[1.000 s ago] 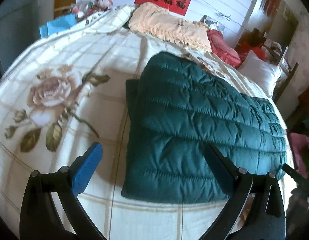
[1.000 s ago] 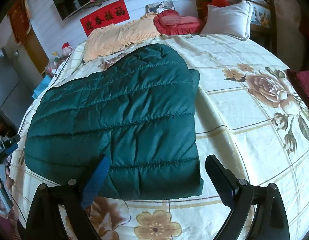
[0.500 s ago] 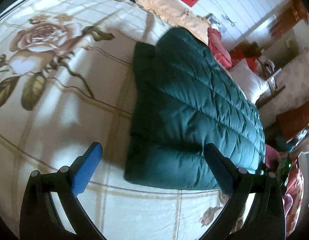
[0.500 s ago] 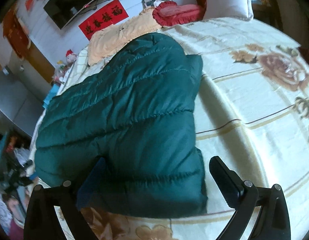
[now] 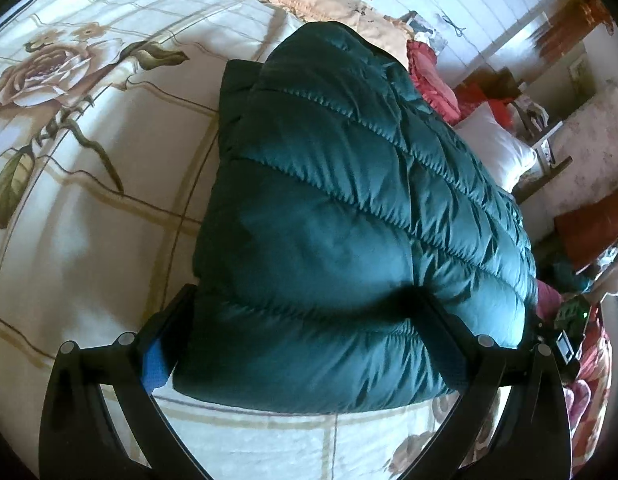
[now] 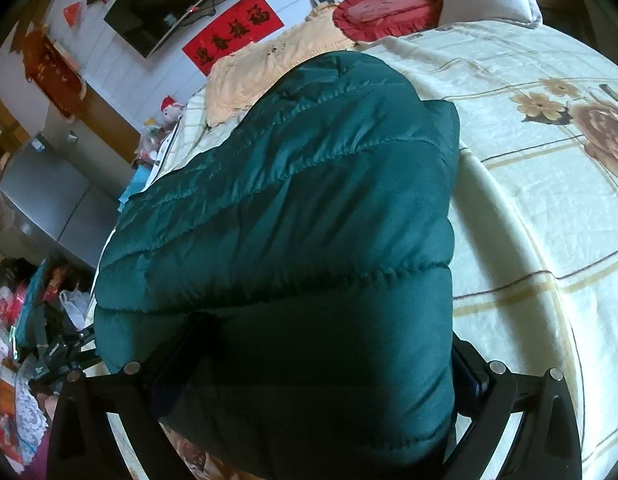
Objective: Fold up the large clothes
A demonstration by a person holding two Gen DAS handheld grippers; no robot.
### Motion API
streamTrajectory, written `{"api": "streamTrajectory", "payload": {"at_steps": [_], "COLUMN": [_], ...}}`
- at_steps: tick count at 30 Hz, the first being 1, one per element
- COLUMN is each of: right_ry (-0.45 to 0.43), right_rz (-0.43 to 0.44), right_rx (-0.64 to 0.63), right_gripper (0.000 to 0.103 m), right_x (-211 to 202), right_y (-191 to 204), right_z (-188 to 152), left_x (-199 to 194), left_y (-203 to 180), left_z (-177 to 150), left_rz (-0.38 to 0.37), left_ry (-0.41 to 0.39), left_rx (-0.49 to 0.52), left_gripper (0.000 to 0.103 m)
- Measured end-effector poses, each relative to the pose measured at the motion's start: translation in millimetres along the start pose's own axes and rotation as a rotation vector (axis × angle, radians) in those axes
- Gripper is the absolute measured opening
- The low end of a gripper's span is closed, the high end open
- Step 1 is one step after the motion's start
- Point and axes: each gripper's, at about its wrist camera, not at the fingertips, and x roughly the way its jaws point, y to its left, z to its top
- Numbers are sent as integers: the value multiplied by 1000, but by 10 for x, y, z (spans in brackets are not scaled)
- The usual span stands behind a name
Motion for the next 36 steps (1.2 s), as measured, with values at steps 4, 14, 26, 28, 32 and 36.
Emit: {"api": "streamTrajectory", "payload": {"at_steps": [4, 14, 26, 28, 32, 36], "right_ry": [-7, -50, -7, 9, 35, 72], "right_rz": [0, -53, 4, 15, 25, -65], "right_rx": [1, -100, -152, -148, -100, -42], "right_gripper": [101, 48, 45, 45, 48, 70], "right_x": [2, -272, -704, -777, -851, -719], "right_y": [49, 388, 560, 542, 417, 236], "right_z": [9, 14, -330, -467, -696, -791], "left_x": [-25, -330, -919, -983, -1028, -962], "left_y": [-48, -264, -247, -209, -90, 14], "left_z": [-1, -72, -552, -719, -999, -1101], "left_rz": [5, 43, -6, -1, 10, 45], "left_ry": [-10, -99, -80, -64, -44, -44], "left_rx": [21, 128, 198, 209, 202, 159], "left_gripper": [99, 52, 49, 49, 50, 57]}}
